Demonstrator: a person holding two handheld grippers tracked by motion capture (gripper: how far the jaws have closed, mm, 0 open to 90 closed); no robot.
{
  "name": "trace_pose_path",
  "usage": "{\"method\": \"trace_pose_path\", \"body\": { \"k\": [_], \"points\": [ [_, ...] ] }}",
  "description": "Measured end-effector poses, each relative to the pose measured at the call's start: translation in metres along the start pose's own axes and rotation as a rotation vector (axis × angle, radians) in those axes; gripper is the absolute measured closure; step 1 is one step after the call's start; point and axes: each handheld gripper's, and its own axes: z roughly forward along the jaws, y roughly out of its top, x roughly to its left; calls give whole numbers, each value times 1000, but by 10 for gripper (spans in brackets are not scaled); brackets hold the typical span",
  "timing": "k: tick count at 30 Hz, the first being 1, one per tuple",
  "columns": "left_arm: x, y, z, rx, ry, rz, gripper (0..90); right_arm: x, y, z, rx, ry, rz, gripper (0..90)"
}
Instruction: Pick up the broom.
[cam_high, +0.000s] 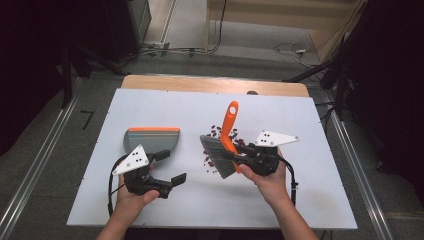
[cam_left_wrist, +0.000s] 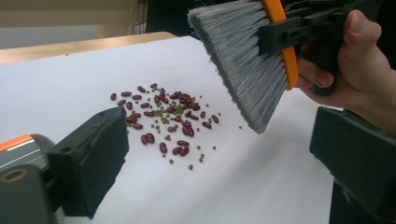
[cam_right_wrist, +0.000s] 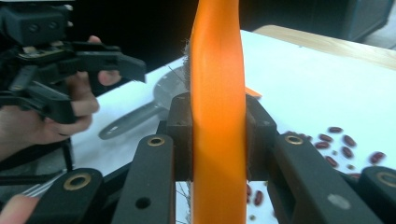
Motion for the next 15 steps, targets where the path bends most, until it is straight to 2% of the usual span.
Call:
{"method": "trace_pose_path", "body": {
  "k": [7, 8, 15],
  "points": [
    [6, -1, -5, -16, 30, -19, 0, -8, 0, -4, 16, -77, 0, 685],
    [8, -1, -7, -18, 49, -14, 0, -9, 0, -5, 16, -85, 6, 685],
    [11, -4, -11, -10, 87, 3, 0, -22, -2, -10, 26, -161, 32, 685]
  ]
}}
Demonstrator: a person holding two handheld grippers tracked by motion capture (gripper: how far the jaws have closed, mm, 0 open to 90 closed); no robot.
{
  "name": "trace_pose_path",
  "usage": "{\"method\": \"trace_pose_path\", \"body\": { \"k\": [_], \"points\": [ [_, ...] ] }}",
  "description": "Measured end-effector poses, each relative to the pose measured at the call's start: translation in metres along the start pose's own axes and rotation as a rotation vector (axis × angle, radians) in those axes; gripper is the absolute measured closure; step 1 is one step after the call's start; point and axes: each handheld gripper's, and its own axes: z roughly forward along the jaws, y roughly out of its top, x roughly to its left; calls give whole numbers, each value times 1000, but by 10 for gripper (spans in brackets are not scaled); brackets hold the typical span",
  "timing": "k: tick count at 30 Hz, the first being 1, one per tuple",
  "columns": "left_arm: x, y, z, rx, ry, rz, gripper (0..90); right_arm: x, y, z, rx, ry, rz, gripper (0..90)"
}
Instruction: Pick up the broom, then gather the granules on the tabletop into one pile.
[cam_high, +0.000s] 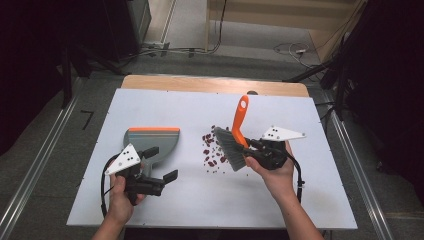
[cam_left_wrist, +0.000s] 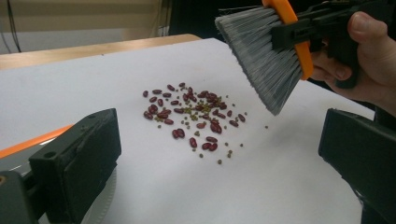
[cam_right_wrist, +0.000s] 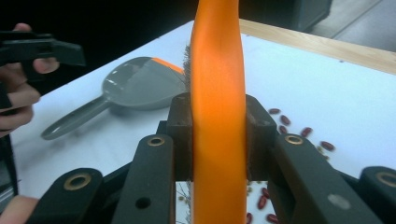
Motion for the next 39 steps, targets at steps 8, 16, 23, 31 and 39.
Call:
{"method": "trace_pose_path", "body": {
  "k": [8, 16, 23, 31, 39],
  "points": [
    [4, -5, -3, -21, -51, 13, 0, -13, -3, -4, 0, -45, 25, 684],
    [11, -10, -10, -17, 19, 29, 0, -24, -6, -7, 35, -108, 39, 685],
    [16, -12, -18, -28, 65, 26, 0, -39, -3, -12, 79, -176, 49, 686],
    [20, -14, -22, -27, 84, 30, 0, -59, 6, -7, 147, -273, 46, 686],
    [21, -14, -23, -28, 92, 41, 0, -84, 19, 19, 230, -342, 22, 686]
  ]
}}
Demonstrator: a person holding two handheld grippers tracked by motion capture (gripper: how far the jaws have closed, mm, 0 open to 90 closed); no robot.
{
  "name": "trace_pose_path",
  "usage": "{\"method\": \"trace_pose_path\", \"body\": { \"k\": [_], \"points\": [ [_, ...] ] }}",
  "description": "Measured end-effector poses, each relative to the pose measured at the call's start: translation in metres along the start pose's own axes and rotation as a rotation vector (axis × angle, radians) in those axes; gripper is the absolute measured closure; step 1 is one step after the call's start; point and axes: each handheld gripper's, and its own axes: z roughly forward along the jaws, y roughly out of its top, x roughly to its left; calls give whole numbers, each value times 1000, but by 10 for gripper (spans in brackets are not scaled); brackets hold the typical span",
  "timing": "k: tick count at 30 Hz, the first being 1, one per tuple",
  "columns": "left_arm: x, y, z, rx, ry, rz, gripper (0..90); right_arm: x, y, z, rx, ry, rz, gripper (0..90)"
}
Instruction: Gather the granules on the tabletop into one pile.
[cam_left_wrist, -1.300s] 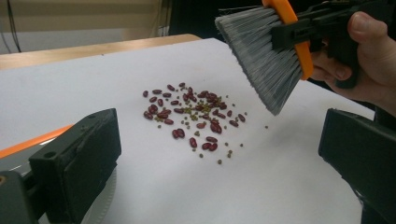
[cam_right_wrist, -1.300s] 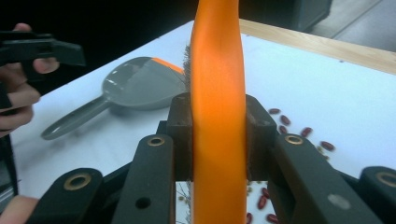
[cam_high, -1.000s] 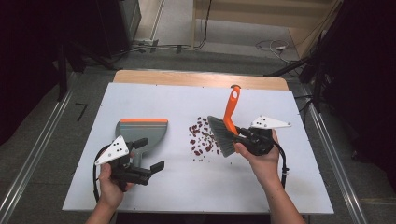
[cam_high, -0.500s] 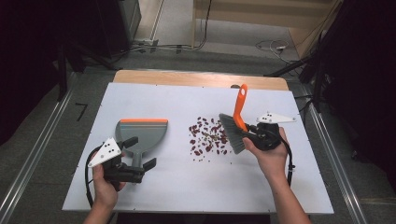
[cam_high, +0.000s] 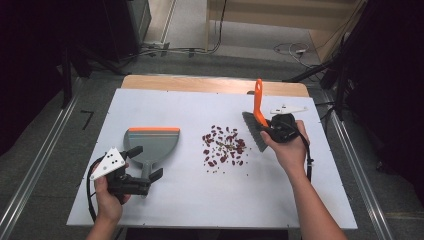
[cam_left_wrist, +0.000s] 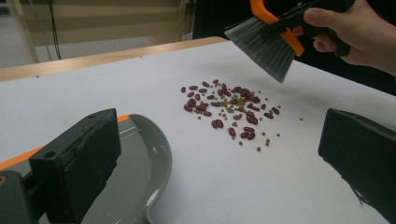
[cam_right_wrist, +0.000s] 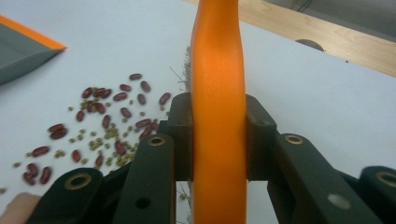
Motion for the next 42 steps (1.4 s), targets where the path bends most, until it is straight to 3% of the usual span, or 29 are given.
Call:
{"method": "trace_pose_path", "body": {
  "k": [1, 6, 17, 20, 22, 26, 28, 30, 31, 34, 42],
  "points": [
    [0, 0, 0, 2, -2, 1, 0, -2, 5, 9, 22, -26, -23, 686],
    [1, -1, 1, 4, -10, -2, 0, -4, 20, 25, 72, -64, -69, 686],
    [3, -3, -2, -3, -7, -20, 0, -7, 35, 53, 151, -153, -128, 685],
    [3, -3, -2, -4, -7, -22, 0, -1, 36, 64, 192, -183, -166, 685],
    [2, -3, -2, -4, -7, -21, 0, 10, 37, 74, 224, -223, -220, 685],
    [1, -3, -2, -3, -10, -19, 0, 20, 40, 82, 243, -222, -251, 686],
    [1, -3, -2, -3, -11, -20, 0, 30, 39, 89, 264, -180, -263, 689],
    [1, -3, -2, -1, -14, -21, 0, 34, 39, 90, 273, -168, -263, 689],
    [1, -3, -2, -2, -18, -25, 0, 41, 39, 91, 293, -156, -286, 690],
    [1, -2, -1, -4, -20, -29, 0, 50, 36, 92, 321, -148, -326, 688],
    [-2, -2, 0, -5, -24, -28, 0, 62, 30, 85, 331, -83, -354, 684]
  ]
}}
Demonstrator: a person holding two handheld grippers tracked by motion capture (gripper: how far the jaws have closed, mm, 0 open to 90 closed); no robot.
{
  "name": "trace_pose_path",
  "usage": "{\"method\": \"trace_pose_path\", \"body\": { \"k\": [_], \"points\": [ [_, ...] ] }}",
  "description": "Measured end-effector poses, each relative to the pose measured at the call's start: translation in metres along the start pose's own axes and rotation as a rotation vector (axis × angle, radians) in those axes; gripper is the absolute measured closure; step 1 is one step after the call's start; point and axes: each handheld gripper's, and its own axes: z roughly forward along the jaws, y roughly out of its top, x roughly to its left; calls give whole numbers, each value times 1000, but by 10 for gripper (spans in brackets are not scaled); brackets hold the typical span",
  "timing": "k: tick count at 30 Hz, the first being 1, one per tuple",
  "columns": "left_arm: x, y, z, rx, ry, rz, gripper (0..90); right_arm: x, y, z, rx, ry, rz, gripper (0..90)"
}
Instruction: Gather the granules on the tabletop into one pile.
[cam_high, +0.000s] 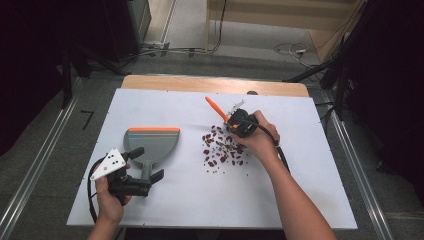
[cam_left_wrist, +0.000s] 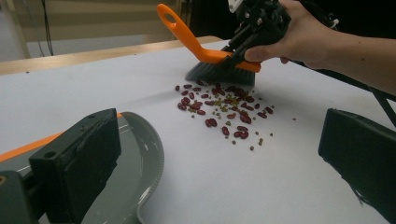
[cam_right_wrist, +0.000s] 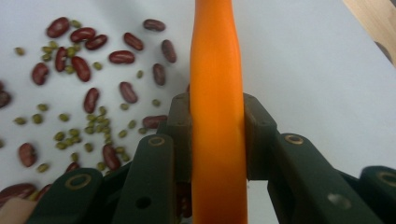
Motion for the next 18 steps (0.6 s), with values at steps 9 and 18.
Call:
{"method": "trace_pose_path", "body": {
  "k": [9, 18],
  "points": [
    [0, 0, 1, 2, -1, -2, 0, 20, -13, -9, -21, 22, -51, 678],
    [-1, 0, 1, 4, 0, -8, 0, 34, -22, -20, -22, 75, -92, 676]
  ]
}}
